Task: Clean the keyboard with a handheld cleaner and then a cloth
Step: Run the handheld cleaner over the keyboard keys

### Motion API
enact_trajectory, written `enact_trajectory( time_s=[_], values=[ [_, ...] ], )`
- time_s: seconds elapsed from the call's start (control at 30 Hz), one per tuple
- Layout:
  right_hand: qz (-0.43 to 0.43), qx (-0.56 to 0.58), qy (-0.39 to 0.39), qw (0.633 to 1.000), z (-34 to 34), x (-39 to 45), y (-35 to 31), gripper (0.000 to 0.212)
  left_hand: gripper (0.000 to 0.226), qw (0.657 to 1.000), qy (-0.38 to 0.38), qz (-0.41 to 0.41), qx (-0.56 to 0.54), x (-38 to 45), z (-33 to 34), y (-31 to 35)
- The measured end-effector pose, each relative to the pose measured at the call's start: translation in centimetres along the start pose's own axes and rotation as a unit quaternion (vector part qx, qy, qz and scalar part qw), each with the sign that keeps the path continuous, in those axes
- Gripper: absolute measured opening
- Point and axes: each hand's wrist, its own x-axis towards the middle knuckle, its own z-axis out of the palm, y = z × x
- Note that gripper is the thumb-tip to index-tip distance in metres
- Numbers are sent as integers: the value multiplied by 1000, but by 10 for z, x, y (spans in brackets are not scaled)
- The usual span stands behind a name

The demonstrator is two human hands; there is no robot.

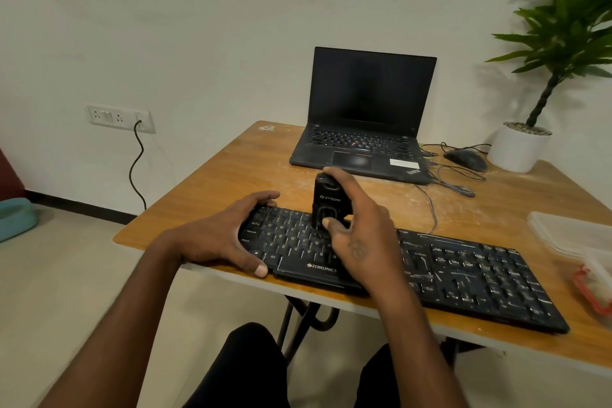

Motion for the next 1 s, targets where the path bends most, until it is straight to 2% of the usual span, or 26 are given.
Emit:
enact_trajectory(
  time_s=[0.13, 0.3, 0.47, 0.6, 0.8, 1.0],
  values=[
    [30, 33, 7, 999, -15, 2, 14, 81, 129, 1000, 6, 5, 8, 0, 0, 2],
    [53, -25, 53, 997, -26, 6, 25, 81, 127, 1000, 5, 2, 6, -1, 0, 1],
    [11, -22, 18, 1000, 1, 21, 11, 81, 127, 1000, 6, 4, 5, -1, 0, 0],
    [12, 1, -2, 1000, 1, 27, 12, 80, 126, 1000, 1, 3, 3, 0, -1, -1],
    [67, 5, 54, 996, -28, 16, 35, 80, 127, 1000, 6, 9, 1, 0, 0, -2],
    [5, -43, 21, 999, 2, 21, 14, 83, 125, 1000, 1, 7, 7, -1, 0, -1]
  ],
)
